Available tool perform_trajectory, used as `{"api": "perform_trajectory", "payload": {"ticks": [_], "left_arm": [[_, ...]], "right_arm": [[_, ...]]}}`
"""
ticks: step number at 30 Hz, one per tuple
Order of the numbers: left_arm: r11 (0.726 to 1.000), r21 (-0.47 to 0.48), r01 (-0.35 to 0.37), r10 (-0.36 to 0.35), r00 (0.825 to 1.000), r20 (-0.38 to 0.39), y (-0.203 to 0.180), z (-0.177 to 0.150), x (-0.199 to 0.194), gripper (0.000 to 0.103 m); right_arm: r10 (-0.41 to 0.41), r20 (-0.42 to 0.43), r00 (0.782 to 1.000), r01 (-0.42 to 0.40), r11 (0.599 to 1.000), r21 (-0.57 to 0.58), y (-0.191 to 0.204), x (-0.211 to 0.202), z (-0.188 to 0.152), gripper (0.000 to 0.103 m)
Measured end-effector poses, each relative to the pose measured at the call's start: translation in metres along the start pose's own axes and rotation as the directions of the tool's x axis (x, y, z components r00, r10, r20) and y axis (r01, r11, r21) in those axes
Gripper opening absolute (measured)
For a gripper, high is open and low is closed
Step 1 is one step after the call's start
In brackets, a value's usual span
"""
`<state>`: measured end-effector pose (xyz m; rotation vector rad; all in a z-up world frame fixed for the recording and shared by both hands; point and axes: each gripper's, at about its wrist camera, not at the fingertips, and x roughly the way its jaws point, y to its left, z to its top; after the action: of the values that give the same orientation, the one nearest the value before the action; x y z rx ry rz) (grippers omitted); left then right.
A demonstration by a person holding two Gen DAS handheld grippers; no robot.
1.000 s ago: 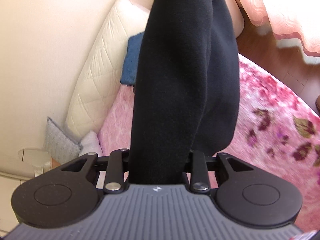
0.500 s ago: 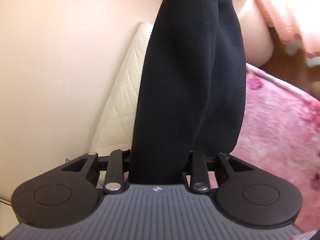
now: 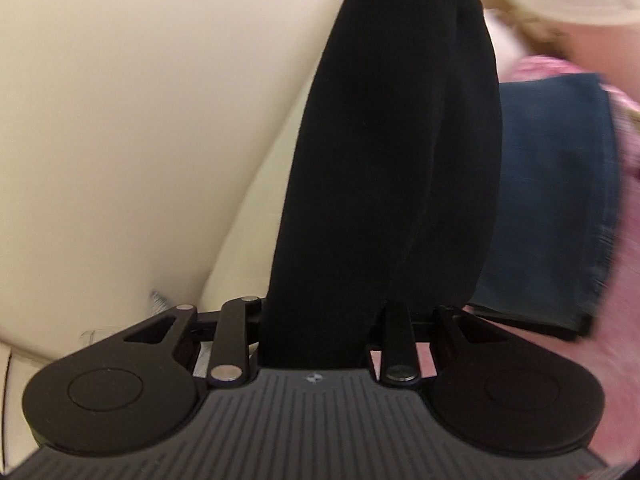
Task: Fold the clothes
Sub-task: 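Lower the jacket onto the folded blue jeans and open both grippers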
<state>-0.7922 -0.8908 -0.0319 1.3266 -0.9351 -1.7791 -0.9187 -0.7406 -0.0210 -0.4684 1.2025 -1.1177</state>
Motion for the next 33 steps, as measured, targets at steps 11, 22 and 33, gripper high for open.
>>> {"api": "perform_trajectory", "payload": {"ticks": [11, 22, 33], "left_arm": [[0.989, 0.031, 0.146, -0.141, 0.982, -0.127, -0.206, 0.002, 0.089, 0.035], [0.989, 0.046, 0.142, -0.139, 0.988, -0.059, -0.216, -0.022, 0.059, 0.032], [0.990, 0.112, 0.090, -0.094, 0.995, 0.027, -0.251, -0.046, 0.039, 0.028]], "right_arm": [[0.185, -0.021, 0.983, -0.186, 0.980, -0.070, 0.100, 0.124, -0.109, 0.044], [0.215, -0.035, 0.976, -0.215, 0.977, 0.018, 0.115, 0.110, -0.130, 0.048], [0.205, -0.033, 0.978, -0.201, 0.975, 0.093, 0.116, 0.079, -0.129, 0.036]]}}
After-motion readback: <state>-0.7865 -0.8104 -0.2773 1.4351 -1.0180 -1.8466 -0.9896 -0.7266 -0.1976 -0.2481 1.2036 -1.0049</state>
